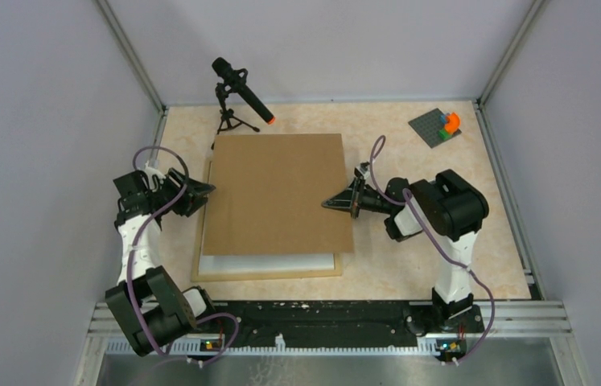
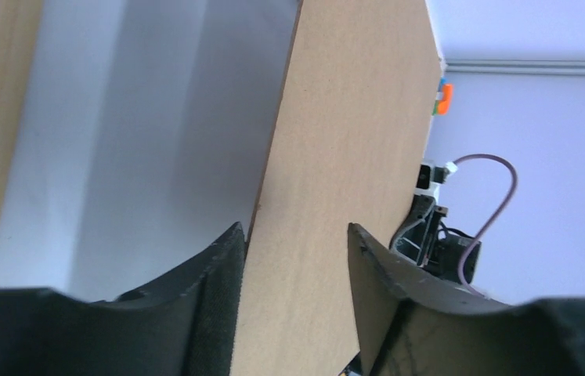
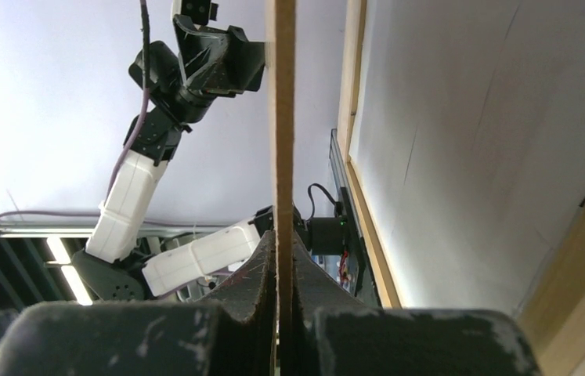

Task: Put the photo into the frame
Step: Pick up the photo frame item at the center of the board.

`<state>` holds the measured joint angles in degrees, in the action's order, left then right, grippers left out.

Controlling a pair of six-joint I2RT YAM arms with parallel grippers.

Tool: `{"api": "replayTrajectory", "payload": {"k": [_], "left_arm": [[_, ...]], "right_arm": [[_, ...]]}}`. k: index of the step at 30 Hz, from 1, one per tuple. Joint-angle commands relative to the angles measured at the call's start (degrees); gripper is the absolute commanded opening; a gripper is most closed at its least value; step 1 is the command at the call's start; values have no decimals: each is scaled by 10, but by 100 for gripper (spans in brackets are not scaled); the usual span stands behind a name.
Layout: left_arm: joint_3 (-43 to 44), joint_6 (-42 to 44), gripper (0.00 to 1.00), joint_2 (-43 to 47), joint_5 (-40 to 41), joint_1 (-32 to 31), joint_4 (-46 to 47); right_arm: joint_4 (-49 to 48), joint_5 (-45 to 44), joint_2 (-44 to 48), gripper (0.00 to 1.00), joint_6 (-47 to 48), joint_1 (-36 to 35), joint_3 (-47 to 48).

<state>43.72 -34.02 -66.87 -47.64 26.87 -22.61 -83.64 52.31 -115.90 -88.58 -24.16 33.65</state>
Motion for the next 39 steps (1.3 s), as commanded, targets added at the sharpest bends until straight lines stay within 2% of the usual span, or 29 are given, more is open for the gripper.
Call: {"api": "replayTrajectory", "payload": {"k": [1,3,5,16,19,23,25,27,30,33,35,38,39], "left_arm": [[-35,-81,50,28,-163,-10,85],[-61,-122,42,28,-194,-16,139],[-74,-145,38,31,-210,-26,171],[-41,-108,20,39,-218,-55,159],[-41,-112,20,39,-229,-64,178],[-41,-122,34,43,-246,-81,209],[-40,-130,38,43,-257,-92,230],[-37,-130,37,41,-266,-101,244],[-31,-123,29,36,-269,-106,250],[-25,-122,17,27,-275,-108,252],[-23,-118,18,25,-276,-110,253],[-23,-110,26,28,-273,-110,248],[-23,-106,26,28,-269,-109,244]], "right_arm": [[-149,55,37,0,22,-3,4],[-149,55,42,0,19,-1,5],[-149,54,44,0,17,0,6],[-148,64,36,0,5,1,32],[-149,70,33,0,3,2,37],[-149,82,36,0,-2,7,41],[-149,90,39,0,-5,12,45],[-149,96,43,0,-7,14,46],[-149,107,44,0,-8,15,48],[-148,112,40,0,-11,15,50],[-149,114,37,0,-12,16,51],[-149,113,33,0,-15,16,55],[-149,112,32,0,-16,16,56]]}}
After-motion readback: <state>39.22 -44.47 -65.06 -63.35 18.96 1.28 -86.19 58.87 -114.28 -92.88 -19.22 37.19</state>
